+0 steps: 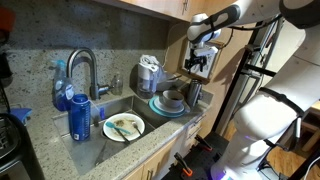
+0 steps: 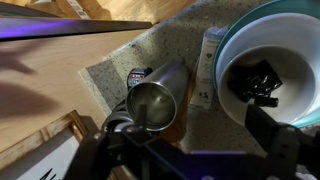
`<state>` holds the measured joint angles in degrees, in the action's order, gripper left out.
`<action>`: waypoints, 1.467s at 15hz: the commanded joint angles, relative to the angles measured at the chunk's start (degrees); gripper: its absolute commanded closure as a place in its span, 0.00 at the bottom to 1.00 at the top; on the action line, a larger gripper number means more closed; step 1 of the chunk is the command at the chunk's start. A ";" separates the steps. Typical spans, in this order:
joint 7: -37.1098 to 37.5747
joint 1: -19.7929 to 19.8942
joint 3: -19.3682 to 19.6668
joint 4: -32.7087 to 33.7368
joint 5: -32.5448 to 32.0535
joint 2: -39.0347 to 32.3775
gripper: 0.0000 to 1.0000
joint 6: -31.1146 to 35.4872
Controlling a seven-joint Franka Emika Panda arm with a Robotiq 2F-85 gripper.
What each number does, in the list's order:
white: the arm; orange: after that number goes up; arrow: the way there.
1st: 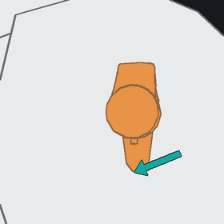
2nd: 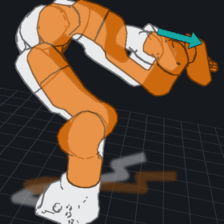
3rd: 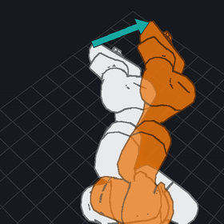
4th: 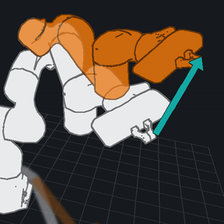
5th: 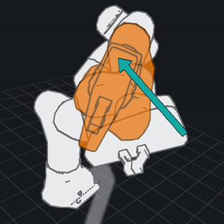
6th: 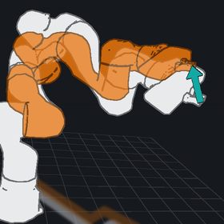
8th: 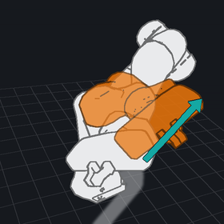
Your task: Use the spatula to mix in the white ceramic bowl
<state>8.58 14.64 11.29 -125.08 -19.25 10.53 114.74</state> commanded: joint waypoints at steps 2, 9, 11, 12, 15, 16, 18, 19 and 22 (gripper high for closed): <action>1.62 -0.52 -0.45 0.41 -0.39 -0.55 0.00 -0.22; 2.10 -0.61 -0.24 1.91 -1.01 -2.61 0.00 0.04; 1.84 -0.30 0.29 2.43 -1.28 -3.43 0.00 0.33; 1.27 -0.15 0.71 2.81 -1.22 -4.07 0.00 0.72; -0.06 -0.07 1.43 3.94 -1.34 -5.81 0.00 1.67; -0.50 -0.04 1.64 4.55 -1.29 -6.64 0.00 2.10; -0.88 0.12 2.13 6.10 -1.67 -8.74 0.00 3.16; -1.36 0.22 2.43 6.87 -1.88 -9.79 0.00 3.91; -3.91 0.67 3.46 9.67 -1.68 -13.56 0.00 5.84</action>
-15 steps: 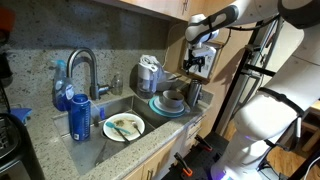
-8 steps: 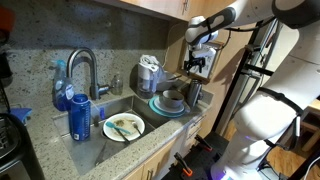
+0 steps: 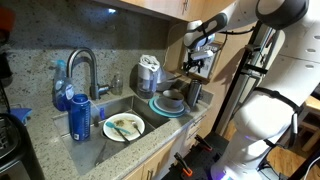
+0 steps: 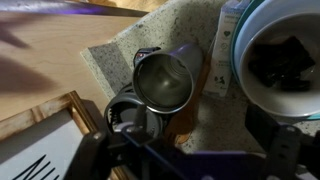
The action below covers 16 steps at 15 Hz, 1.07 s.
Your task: Use the spatula to mix in the white ceramic bowl
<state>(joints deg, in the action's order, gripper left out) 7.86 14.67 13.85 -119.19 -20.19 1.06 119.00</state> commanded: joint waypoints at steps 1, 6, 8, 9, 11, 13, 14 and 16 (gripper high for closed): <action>-4.14 0.73 1.23 4.63 -0.74 -5.29 0.00 2.15; -10.16 1.16 2.02 9.12 0.00 -10.82 0.00 4.90; -11.43 0.88 1.84 11.44 -0.31 -12.79 0.00 4.85; -12.23 0.77 1.65 12.50 -0.19 -13.62 0.00 5.03; -13.80 0.67 1.36 14.52 0.00 -15.13 0.00 4.86; -15.30 0.91 1.13 15.52 0.85 -16.24 0.00 5.43; -15.72 1.02 1.12 15.88 0.94 -16.72 0.00 5.43; -16.98 1.38 1.03 16.30 1.73 -17.61 0.00 5.54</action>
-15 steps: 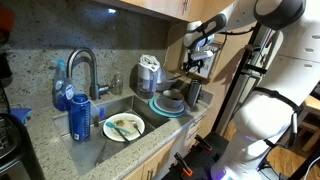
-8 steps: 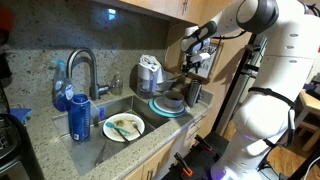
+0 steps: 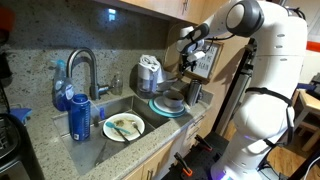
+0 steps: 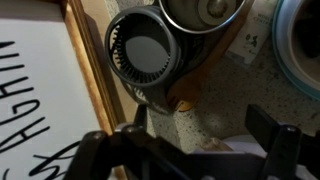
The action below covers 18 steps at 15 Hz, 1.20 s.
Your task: Use the spatula to mix in the white ceramic bowl
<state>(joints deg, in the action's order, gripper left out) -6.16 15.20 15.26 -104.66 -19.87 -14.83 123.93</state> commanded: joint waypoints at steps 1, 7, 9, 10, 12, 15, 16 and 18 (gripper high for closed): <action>-3.59 1.02 -0.44 1.94 1.77 -2.21 0.00 0.72; -6.74 1.35 -0.76 3.74 2.62 -4.55 0.00 1.48; -7.43 1.41 -0.81 4.38 2.69 -5.24 0.00 1.59; -7.71 1.50 -0.90 4.60 2.88 -5.53 0.00 1.79; -8.47 1.57 -1.05 5.34 3.05 -6.27 0.00 1.76; -9.51 1.79 -1.53 6.43 3.77 -7.32 0.00 1.98; -10.43 2.00 -1.87 6.83 4.44 -7.66 0.00 2.11; -11.46 2.23 -2.23 7.47 5.39 -8.26 0.00 2.34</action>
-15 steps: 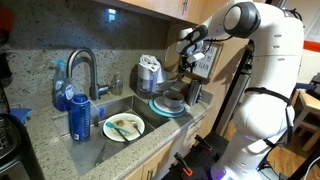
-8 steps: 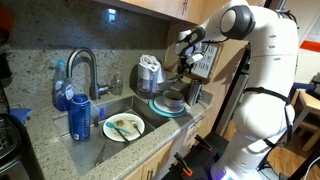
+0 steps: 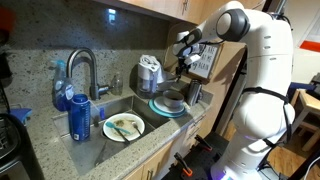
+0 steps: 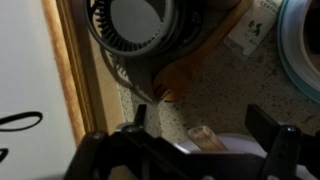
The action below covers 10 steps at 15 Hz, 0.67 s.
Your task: Use the spatula to mix in the white ceramic bowl
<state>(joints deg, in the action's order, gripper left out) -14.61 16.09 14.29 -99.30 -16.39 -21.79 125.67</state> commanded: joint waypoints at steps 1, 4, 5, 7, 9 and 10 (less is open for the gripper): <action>-3.46 1.54 -1.40 2.48 2.31 -1.62 0.00 0.68; -4.73 2.08 -1.50 3.27 3.54 -2.47 0.00 0.94; -4.84 2.30 -1.51 3.44 3.81 -2.71 0.00 0.95; -5.44 2.73 -1.53 3.76 4.20 -3.16 0.00 1.00; -5.69 3.07 -1.60 3.97 4.56 -3.58 0.00 1.06; -5.79 3.22 -1.65 4.16 4.73 -3.81 0.00 1.05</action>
<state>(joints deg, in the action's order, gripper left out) -18.07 17.82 13.75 -96.65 -13.15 -24.62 126.15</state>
